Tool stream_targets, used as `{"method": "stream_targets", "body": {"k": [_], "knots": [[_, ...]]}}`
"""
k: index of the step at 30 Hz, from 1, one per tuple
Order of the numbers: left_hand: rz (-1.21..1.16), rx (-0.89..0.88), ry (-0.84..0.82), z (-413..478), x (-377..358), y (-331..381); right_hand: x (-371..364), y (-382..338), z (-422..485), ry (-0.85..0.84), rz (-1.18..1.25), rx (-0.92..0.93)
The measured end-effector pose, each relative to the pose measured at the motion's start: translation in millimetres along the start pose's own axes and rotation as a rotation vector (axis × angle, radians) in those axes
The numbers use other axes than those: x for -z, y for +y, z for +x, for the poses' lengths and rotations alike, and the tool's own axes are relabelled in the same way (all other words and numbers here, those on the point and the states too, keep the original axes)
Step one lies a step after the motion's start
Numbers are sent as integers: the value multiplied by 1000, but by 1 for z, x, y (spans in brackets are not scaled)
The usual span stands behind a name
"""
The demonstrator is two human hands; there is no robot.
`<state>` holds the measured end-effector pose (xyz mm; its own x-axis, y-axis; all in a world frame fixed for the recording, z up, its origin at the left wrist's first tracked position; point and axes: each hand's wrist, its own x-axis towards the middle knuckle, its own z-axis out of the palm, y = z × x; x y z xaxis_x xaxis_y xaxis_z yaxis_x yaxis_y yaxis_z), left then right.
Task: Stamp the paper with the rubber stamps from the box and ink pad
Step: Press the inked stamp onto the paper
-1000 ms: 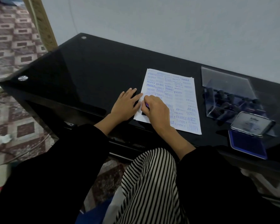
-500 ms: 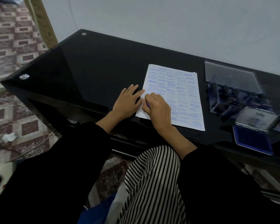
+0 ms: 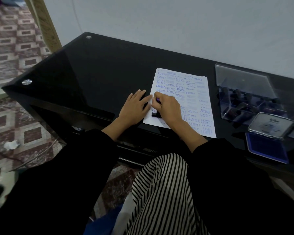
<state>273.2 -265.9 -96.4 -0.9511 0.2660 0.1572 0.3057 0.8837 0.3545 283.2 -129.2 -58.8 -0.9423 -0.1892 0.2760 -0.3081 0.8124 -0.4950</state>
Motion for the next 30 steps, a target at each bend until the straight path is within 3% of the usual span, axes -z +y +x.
{"method": "stream_targets", "body": {"k": [8,19,25,30], "knots": [[6,4,-5,0,1,0,-5,-4,-16,105,25,66],[16,6,-15,1,0,-1,-17,-3,-38,408,-284,270],[0,6,-5,-1,1,0,7,-4,-14,43,-109,55],[-3,8,-15,1,1,-1,35,13,-9,283,99,-107]]}}
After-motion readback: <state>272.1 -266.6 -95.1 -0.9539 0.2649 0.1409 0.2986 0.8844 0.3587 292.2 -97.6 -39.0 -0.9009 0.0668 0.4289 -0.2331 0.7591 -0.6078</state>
